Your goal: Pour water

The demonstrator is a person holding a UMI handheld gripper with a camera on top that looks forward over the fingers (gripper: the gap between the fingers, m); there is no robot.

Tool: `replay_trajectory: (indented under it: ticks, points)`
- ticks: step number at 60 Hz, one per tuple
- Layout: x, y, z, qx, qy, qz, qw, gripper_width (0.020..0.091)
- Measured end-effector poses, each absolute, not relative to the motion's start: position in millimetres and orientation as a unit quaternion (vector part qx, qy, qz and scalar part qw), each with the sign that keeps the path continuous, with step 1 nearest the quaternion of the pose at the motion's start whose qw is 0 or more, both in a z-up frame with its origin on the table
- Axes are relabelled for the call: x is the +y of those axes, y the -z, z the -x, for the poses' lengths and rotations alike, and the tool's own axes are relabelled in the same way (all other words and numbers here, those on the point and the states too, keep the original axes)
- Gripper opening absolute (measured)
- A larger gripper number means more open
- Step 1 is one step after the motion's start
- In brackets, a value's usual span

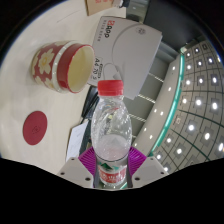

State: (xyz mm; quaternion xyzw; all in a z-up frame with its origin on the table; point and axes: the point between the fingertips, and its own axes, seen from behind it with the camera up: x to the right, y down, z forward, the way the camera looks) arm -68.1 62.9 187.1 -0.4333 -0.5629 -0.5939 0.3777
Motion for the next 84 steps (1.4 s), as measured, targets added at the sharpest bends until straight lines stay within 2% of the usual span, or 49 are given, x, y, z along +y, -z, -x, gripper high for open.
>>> replay_trajectory:
  ticks: [9,18,28,41,45,54,63,72,84]
  points:
    - [65,-183,77,-0.593,0.612,0.393,0.346,0.0381]
    - [67,-193,70,-0.577,0.599,0.423,0.361,0.0379]
    - [57,-211,65,-0.493,0.495,0.556,0.449,0.038]
    - [38,-219,74,-0.307,0.23,0.724,0.574,0.038]
    - [32,-206,82,-0.269,0.14,0.754,0.582,0.0382]
    - [27,-155,87,-0.206,-0.004,0.801,0.563,0.0382]
    - [29,-105,93,-0.18,-0.074,0.817,0.543,0.0384]
    - [33,-72,93,-0.16,-0.11,0.826,0.529,0.0385]
    - [30,-73,92,-0.161,-0.125,0.804,0.559,0.0428]
